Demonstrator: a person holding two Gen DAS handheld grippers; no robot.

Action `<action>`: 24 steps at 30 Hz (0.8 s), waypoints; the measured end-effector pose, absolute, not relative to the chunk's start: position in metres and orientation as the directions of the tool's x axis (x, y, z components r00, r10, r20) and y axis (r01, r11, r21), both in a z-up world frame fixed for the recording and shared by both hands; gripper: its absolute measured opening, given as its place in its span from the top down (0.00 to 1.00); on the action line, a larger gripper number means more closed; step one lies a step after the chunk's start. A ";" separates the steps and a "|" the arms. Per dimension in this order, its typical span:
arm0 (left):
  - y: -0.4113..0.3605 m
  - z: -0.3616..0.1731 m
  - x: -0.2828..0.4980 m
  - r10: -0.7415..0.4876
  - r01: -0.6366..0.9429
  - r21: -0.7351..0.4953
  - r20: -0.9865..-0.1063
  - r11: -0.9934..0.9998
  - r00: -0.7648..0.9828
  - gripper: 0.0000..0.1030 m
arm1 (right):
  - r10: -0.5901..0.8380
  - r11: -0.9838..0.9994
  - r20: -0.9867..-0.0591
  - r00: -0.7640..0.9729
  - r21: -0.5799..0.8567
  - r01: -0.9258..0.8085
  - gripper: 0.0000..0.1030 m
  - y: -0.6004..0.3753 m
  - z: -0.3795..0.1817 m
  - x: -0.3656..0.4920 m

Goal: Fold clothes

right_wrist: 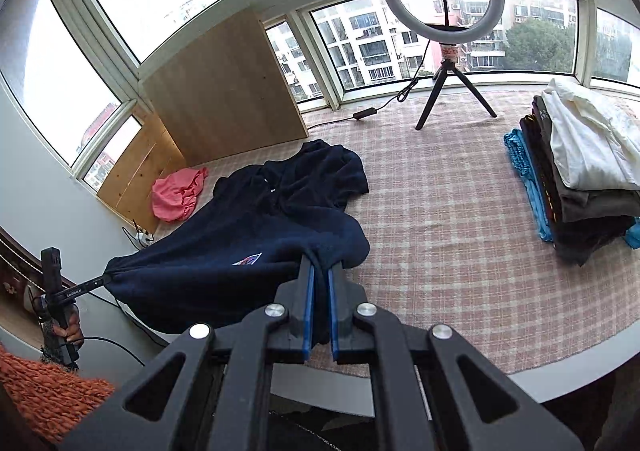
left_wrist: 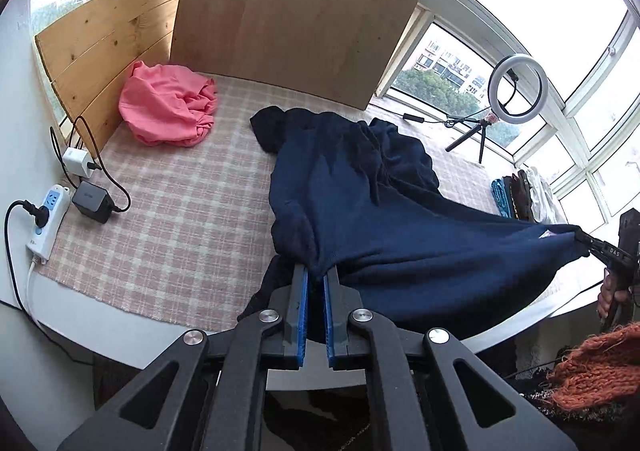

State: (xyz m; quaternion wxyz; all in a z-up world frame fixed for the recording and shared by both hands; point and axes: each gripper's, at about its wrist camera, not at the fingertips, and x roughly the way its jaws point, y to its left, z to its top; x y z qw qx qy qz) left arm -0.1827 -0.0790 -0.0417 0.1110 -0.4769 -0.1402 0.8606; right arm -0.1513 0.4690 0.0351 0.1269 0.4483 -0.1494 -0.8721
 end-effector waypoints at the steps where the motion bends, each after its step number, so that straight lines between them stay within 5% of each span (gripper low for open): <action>1: -0.083 -0.041 -0.196 0.315 -0.043 -0.348 -0.778 -0.936 -0.543 0.94 | -0.373 -0.918 -0.748 -0.548 0.382 0.103 0.94 0.464 0.026 -0.159; 5: -0.109 0.007 -0.263 0.194 0.027 -0.294 -0.694 -0.956 -0.693 0.99 | -0.502 -0.864 -0.758 -0.416 0.460 0.204 0.94 0.410 -0.023 -0.198; 8: -0.125 0.106 -0.290 0.103 0.045 -0.245 -0.559 -0.969 -0.823 1.00 | -0.616 -0.782 -0.732 -0.291 0.522 0.341 0.94 0.333 -0.046 -0.216; 11: -0.105 0.208 -0.287 0.184 -0.107 -0.212 -0.385 -0.971 -0.904 1.00 | -0.718 -0.641 -0.673 -0.178 0.540 0.546 0.94 0.249 -0.039 -0.206; 13: -0.065 0.235 -0.293 0.177 -0.158 -0.079 -0.408 -0.984 -0.896 1.00 | -0.705 -0.634 -0.693 -0.150 0.522 0.571 0.93 0.236 -0.041 -0.200; 19: -0.010 0.128 -0.324 0.208 -0.245 -0.032 -0.644 -0.969 -0.737 0.94 | -0.602 -0.754 -0.774 -0.197 0.469 0.460 0.79 0.286 -0.056 -0.209; 24: -0.032 -0.020 -0.338 0.136 -0.153 -0.058 -0.809 -0.987 -0.572 0.85 | -0.478 -0.851 -0.817 -0.323 0.338 0.402 0.46 0.314 -0.043 -0.273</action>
